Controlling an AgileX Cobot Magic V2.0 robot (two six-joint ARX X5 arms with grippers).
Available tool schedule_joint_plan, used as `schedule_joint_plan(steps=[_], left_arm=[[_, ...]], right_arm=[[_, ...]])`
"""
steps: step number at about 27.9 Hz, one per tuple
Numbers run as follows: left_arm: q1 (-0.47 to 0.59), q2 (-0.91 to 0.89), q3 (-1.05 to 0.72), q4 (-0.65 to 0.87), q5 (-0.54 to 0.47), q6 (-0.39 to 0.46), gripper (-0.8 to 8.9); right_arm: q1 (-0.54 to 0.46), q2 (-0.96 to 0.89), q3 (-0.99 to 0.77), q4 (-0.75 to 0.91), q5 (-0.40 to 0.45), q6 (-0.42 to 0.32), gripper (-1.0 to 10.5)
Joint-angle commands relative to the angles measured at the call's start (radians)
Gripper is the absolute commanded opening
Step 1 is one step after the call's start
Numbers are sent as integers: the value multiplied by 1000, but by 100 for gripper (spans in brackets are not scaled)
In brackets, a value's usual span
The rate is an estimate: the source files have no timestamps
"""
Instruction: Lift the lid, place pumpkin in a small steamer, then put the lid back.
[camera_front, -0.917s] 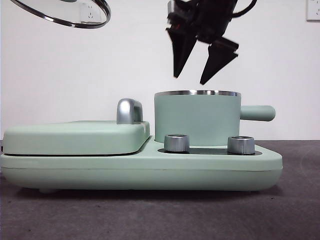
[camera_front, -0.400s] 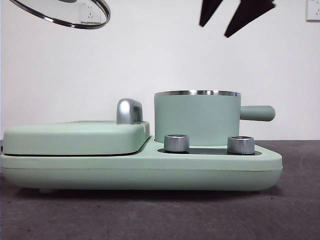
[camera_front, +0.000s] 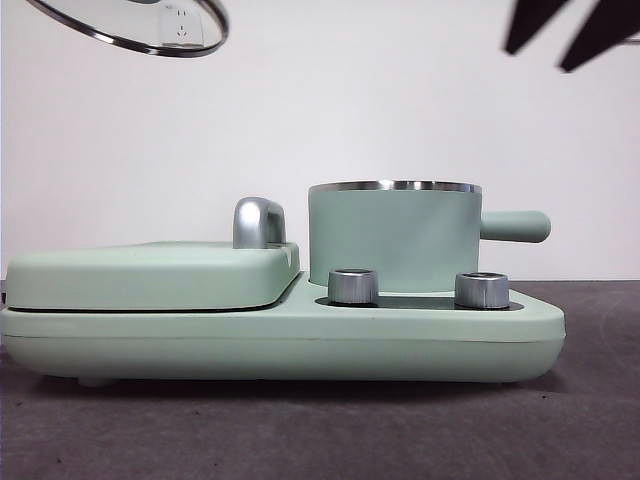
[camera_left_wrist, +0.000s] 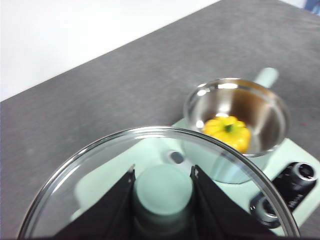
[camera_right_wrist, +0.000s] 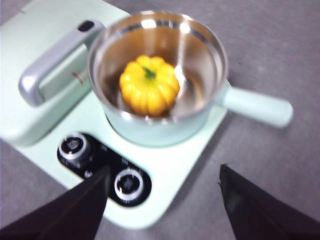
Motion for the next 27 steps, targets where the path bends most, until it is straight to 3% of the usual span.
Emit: schedule_joint_plan(steps=[1,5,13,22,27], left_arm=[[-24,19,13,37,8,2,10],[-72,55,13,80,8,-10,10],[-190,201,13,290,8,-56,10],[-288,418,13,610,8,-137,10],[-304,555,14,779,7,-137,10]], right_arm=[[7,-91,-55,12,43,15,337],[7,-208,-135,5,114,16,337],[7,-328,-184,-69,153,56,337],[7,-355,-184,-100,155,56,337],[7,-355,-184,-119,154,56,337]])
